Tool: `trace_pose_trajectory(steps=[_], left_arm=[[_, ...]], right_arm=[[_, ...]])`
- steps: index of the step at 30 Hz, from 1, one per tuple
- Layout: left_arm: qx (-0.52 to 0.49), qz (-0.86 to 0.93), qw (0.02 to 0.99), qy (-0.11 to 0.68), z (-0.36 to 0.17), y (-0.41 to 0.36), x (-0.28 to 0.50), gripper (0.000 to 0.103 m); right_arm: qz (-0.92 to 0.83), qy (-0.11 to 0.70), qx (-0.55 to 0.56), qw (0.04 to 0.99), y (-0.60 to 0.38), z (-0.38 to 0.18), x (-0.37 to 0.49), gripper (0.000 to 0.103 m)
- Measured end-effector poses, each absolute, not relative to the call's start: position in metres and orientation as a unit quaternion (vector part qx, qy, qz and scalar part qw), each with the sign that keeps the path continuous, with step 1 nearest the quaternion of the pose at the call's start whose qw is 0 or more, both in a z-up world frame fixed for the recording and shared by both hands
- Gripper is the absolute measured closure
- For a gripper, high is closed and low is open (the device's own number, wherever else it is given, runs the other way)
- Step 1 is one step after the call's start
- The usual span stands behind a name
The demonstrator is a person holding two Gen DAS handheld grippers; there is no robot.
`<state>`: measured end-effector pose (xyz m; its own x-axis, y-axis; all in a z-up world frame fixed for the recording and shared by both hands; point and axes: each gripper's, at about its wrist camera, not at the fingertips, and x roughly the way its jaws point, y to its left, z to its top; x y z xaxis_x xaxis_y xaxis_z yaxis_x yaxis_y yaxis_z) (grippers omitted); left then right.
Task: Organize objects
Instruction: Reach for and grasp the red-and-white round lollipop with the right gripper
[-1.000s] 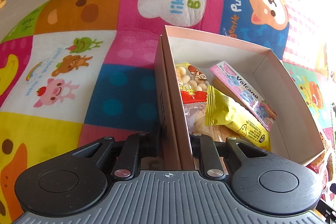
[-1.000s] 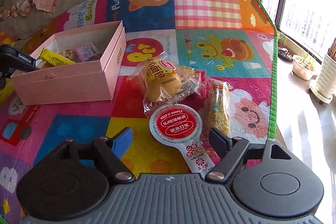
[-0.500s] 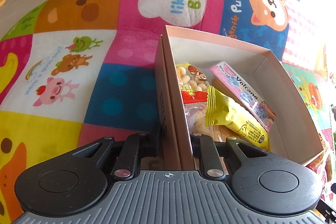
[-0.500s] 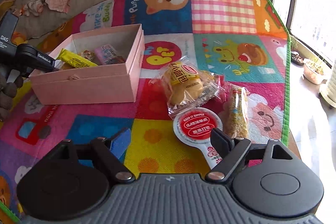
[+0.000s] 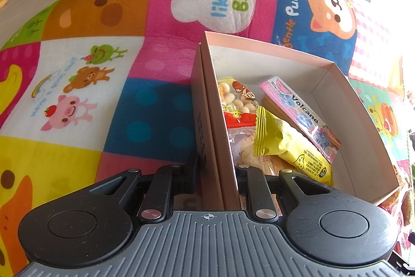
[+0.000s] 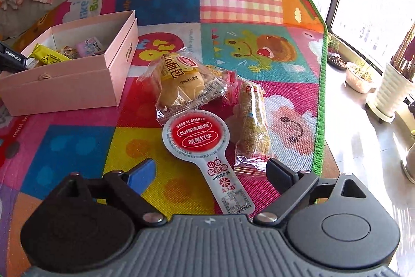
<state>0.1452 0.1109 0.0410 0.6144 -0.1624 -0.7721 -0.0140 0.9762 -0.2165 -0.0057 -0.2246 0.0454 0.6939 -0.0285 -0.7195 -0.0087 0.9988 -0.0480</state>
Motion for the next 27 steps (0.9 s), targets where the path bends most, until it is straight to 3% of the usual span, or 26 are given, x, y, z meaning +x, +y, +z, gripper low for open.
trace_pose_trajectory(steps=[17,27], left_arm=[[-0.102,-0.042,0.893,0.437,0.041,0.111,0.145,0.082],[-0.101,-0.042,0.893,0.437,0.041,0.112,0.145,0.082]], right_arm=[[0.141,0.408,0.033,0.902,-0.192,0.053,-0.029,0.007],[0.105,0.396,0.014,0.912,-0.198,0.055,-0.025,0.007]])
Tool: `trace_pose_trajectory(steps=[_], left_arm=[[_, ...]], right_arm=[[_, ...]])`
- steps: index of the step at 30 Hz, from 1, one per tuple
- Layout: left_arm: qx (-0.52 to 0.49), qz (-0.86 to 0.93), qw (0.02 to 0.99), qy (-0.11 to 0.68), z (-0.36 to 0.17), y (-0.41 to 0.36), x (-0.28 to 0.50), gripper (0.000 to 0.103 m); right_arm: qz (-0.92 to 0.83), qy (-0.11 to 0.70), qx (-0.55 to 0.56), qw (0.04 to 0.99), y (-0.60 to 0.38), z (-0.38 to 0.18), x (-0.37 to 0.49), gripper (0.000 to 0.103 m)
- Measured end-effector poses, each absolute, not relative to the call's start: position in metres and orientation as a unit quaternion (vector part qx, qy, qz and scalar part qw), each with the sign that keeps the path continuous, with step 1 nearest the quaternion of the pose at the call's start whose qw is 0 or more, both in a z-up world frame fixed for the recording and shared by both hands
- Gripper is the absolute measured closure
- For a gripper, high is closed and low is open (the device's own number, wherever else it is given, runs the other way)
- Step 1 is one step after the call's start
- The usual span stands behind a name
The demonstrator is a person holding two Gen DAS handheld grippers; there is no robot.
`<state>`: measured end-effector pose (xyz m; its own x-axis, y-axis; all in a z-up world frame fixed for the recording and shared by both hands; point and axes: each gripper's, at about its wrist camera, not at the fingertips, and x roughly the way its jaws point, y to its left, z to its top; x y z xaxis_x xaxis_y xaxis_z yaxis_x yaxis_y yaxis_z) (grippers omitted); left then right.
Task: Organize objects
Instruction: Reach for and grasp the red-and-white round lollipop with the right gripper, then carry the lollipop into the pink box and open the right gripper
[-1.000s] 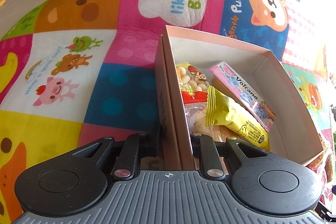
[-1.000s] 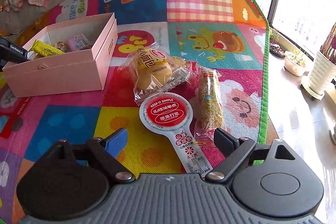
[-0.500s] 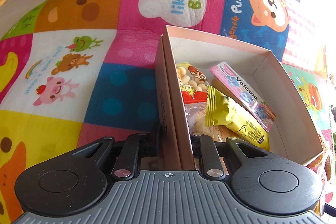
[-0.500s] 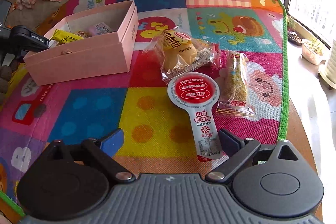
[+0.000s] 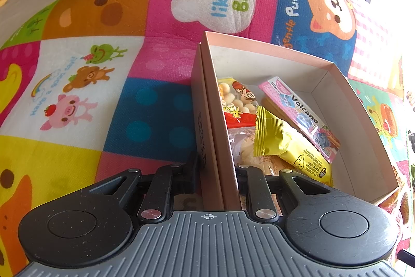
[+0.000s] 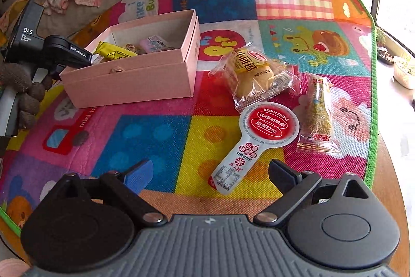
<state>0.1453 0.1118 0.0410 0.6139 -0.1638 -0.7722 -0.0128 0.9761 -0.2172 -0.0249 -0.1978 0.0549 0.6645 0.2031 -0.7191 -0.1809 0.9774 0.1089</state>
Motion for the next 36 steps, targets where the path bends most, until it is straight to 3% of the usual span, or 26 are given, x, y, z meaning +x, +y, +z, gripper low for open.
trace_pose_trajectory(steps=[10,23,27,29,36], left_arm=[[-0.102,-0.043,0.892,0.438,0.040,0.112,0.145,0.082],[-0.101,-0.042,0.892,0.438,0.040,0.112,0.145,0.083],[-0.101,-0.041,0.892,0.438,0.041,0.112,0.145,0.083],[-0.100,-0.041,0.892,0.439,0.041,0.112,0.145,0.083],[-0.102,-0.041,0.892,0.439,0.041,0.112,0.145,0.083]], right_arm=[[0.069,0.387,-0.001,0.919,-0.210,0.050,-0.011,0.007],[0.059,0.373,-0.031,0.925,-0.211,0.043,0.034,0.016],[0.062,0.375,-0.038,0.924,-0.207,0.042,0.036,0.027],[0.063,0.376,-0.035,0.924,-0.206,0.045,0.034,0.041],[0.074,0.390,-0.016,0.918,-0.208,0.049,0.017,0.041]])
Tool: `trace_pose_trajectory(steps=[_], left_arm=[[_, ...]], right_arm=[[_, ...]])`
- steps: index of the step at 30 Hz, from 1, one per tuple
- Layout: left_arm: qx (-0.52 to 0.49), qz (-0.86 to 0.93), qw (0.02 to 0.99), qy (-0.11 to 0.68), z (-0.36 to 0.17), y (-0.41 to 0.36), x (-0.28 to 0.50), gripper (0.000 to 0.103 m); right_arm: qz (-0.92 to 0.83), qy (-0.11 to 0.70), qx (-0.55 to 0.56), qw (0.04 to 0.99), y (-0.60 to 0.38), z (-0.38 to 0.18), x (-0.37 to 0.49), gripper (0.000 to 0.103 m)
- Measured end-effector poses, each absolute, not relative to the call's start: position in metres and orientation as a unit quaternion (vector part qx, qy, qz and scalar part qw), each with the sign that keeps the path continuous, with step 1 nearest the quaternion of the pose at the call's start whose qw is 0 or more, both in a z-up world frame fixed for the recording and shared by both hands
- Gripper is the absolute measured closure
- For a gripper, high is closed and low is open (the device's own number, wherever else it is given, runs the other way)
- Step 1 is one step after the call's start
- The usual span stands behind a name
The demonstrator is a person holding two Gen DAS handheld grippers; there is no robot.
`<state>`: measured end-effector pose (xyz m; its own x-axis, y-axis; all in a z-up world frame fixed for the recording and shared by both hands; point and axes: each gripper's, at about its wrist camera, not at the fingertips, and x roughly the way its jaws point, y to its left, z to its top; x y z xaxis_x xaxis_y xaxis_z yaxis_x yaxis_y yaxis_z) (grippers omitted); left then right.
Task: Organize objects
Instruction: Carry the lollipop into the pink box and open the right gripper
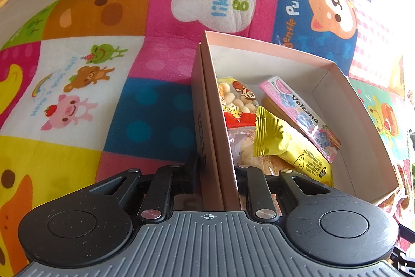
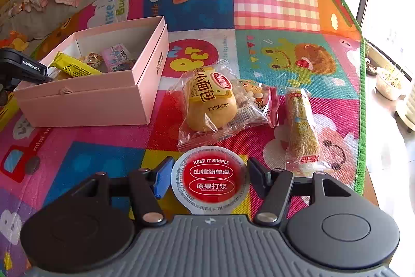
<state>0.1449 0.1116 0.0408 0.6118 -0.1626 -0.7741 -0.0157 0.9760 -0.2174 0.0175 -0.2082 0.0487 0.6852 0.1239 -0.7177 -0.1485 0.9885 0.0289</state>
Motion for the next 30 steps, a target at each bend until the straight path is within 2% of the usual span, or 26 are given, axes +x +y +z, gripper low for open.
trace_pose_trajectory(steps=[7,16,30], left_arm=[[-0.103,-0.041,0.892,0.439,0.041,0.112,0.145,0.083],[-0.105,-0.043,0.892,0.438,0.041,0.112,0.145,0.082],[-0.106,-0.042,0.893,0.435,0.040,0.112,0.144,0.082]], right_arm=[[0.101,0.393,-0.003,0.914,-0.200,0.061,-0.005,0.041],[0.126,0.335,-0.016,0.934,-0.179,0.103,-0.013,0.041],[0.163,0.262,-0.002,0.951,-0.182,0.180,0.033,0.041]])
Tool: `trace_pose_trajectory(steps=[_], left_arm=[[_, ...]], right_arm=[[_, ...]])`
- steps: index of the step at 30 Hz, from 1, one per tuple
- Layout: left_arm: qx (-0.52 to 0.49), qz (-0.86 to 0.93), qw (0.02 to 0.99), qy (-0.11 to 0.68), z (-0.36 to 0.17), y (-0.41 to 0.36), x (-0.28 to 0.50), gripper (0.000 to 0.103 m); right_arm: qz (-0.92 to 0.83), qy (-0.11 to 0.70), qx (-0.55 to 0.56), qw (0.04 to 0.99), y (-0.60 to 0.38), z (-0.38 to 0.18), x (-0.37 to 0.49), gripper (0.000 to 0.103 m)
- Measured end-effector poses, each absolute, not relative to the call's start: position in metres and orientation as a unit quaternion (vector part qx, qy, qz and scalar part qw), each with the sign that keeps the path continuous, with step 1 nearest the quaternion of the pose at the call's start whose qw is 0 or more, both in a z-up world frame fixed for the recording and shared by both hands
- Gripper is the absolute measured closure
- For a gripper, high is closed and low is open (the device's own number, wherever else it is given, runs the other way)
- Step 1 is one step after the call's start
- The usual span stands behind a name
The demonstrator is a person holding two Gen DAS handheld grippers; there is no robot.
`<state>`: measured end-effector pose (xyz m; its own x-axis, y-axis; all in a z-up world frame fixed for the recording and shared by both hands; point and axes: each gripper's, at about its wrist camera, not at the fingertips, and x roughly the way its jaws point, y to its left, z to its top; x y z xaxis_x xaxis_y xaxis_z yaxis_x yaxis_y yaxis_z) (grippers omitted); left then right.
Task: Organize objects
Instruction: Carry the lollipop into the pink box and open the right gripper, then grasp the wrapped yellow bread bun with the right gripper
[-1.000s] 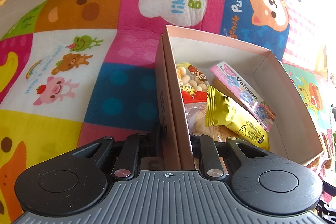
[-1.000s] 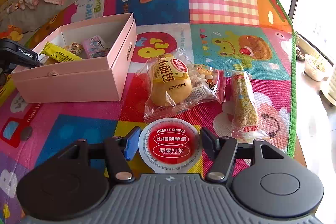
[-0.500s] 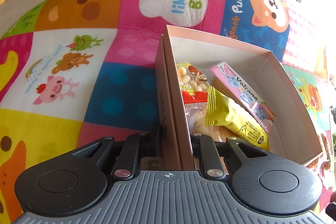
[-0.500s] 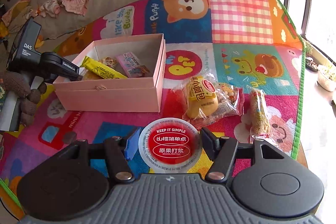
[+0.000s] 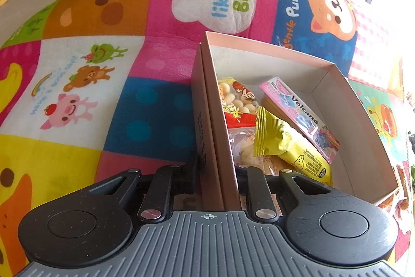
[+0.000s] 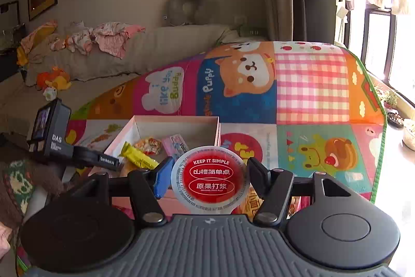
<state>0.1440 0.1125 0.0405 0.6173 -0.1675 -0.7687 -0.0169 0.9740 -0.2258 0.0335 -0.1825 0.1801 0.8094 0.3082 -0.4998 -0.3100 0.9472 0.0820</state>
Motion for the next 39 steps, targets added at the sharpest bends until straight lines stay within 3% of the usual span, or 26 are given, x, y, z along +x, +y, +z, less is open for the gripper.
trace_pose_trajectory(steps=[12,17,30,39], left_arm=[[-0.107,-0.048,0.893,0.433,0.040,0.115,0.144,0.082],[-0.110,-0.049,0.893,0.433,0.040,0.115,0.144,0.082],[-0.116,-0.051,0.895,0.427,0.039,0.117,0.143,0.081],[-0.113,-0.048,0.894,0.432,0.040,0.115,0.143,0.081]], right_arm=[[0.210,0.299,0.010,0.931,-0.135,0.194,0.150,0.041],[0.153,0.278,-0.060,0.946,-0.106,0.176,0.181,0.035],[0.087,0.336,-0.005,0.938,-0.221,0.129,0.128,0.028],[0.082,0.366,0.043,0.926,-0.227,0.083,0.112,0.028]])
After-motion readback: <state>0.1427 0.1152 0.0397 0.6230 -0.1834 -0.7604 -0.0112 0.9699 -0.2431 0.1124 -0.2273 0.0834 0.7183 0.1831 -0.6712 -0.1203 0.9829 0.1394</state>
